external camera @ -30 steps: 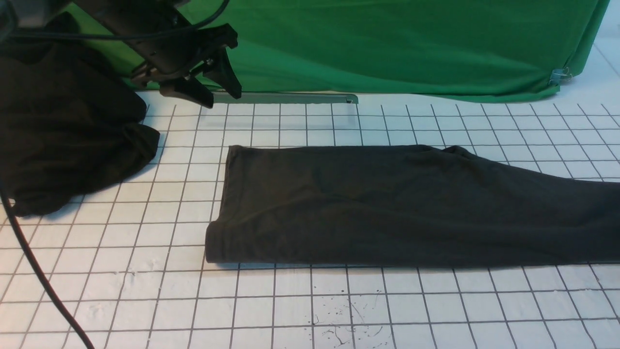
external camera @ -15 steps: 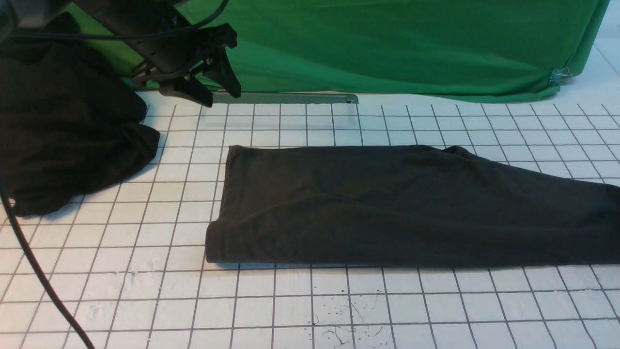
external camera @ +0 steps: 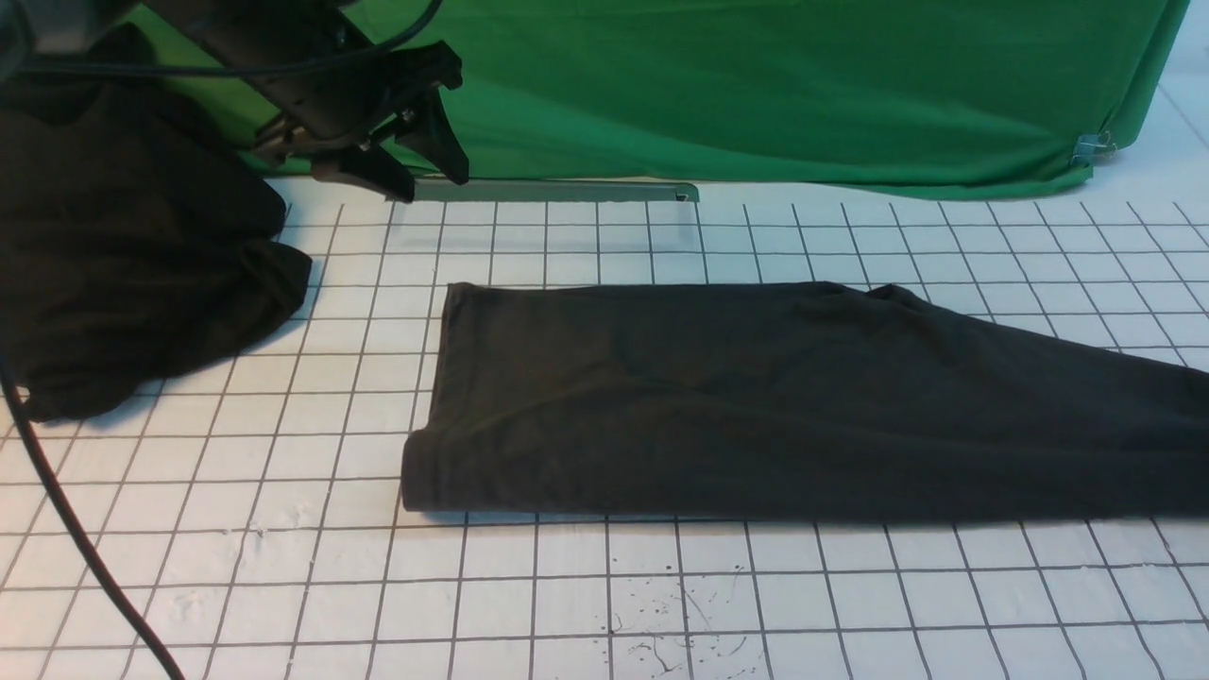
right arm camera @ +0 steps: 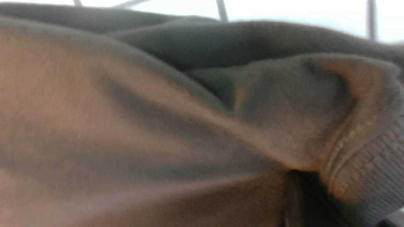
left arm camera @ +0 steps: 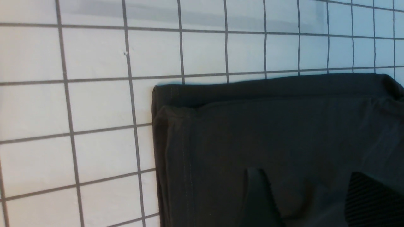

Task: Fold a long-sleeved shirt over a white checkered tablecloth.
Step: 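Fold the right end of the dark garment over onto its left end with the right gripper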

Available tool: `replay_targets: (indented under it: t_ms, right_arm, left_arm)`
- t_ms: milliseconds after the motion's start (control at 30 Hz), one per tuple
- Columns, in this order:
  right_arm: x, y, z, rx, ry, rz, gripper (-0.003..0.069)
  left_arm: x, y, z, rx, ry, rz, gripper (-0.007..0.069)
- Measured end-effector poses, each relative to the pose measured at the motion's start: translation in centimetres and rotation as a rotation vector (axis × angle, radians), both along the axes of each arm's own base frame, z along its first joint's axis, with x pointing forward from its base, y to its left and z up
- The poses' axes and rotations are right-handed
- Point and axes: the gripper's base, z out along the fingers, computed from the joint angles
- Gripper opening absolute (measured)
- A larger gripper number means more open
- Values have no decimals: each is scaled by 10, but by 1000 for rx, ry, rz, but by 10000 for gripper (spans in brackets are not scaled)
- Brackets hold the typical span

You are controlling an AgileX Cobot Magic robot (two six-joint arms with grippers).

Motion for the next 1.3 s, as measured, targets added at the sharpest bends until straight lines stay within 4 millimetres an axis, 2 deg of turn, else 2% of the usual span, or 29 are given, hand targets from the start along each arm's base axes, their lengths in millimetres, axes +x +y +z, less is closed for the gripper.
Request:
replay_targets:
  t_ms: [67,100,233,333,400,467,567,600,667,700,733,800,833,867,900,1033,1067,1100,1133,1167,1300]
  right_arm:
    - [-6,-6,20,-30,-28,-12,30]
    - [-8,-7,22,-34,-30,-16,30]
    - [-21,-17,57,-88,-92,-60,29]
    - [-26,-12,78,-105,-129,-62,29]
    - [-27,-1,94,-114,-155,-50,29]
    - [-28,7,105,-117,-171,-44,29]
    - [-24,48,140,-120,-228,29,29]
    - [-23,68,156,-115,-268,58,29]
    - [-21,87,167,-108,-299,85,29]
    - [-19,111,177,-95,-331,120,29]
    - [-18,121,182,-90,-349,134,29]
    - [-16,158,192,-65,-391,191,29]
    - [-16,161,192,-62,-395,196,29]
    - [-15,178,194,-47,-408,223,29]
    - [-15,199,195,-26,-428,247,29]
    - [-17,246,192,16,-441,322,29]
    - [-17,247,191,18,-441,325,29]
    - [-18,261,189,29,-438,349,29]
    - [-17,262,188,29,-437,347,29]
    - [-17,271,185,37,-431,361,29]
    - [-16,285,177,55,-408,369,29]
  left_arm:
    - [-1,0,-1,4,14,-12,329]
    - [-2,0,-1,5,18,-15,325]
    - [-5,0,0,31,22,-84,206]
    - [-6,0,3,35,9,-98,98]
    - [-8,-1,7,29,-5,-113,38]
    - [-8,-3,9,16,-17,-131,20]
    - [-9,-7,13,-23,-36,-162,2]
    - [-9,-8,13,-33,-40,-169,2]
    - [-9,-8,13,-42,-39,-170,2]
    - [-10,-10,12,-58,-32,-172,2]
    - [-10,-11,11,-75,-26,-172,2]
    - [-13,-18,4,-110,4,-182,2]
    - [-13,-19,3,-112,7,-185,2]
    - [-15,-23,-2,-115,24,-192,2]
    - [-20,-33,-15,-106,65,-224,2]
    - [-44,-65,-61,-47,204,-343,2]
    - [-47,-68,-65,-43,217,-355,2]
    - [-56,-79,-81,-28,240,-375,2]
    - [-57,-80,-83,-27,246,-379,2]
    - [-62,-86,-95,-14,243,-372,3]
    - [-69,-87,-116,29,250,-356,3]
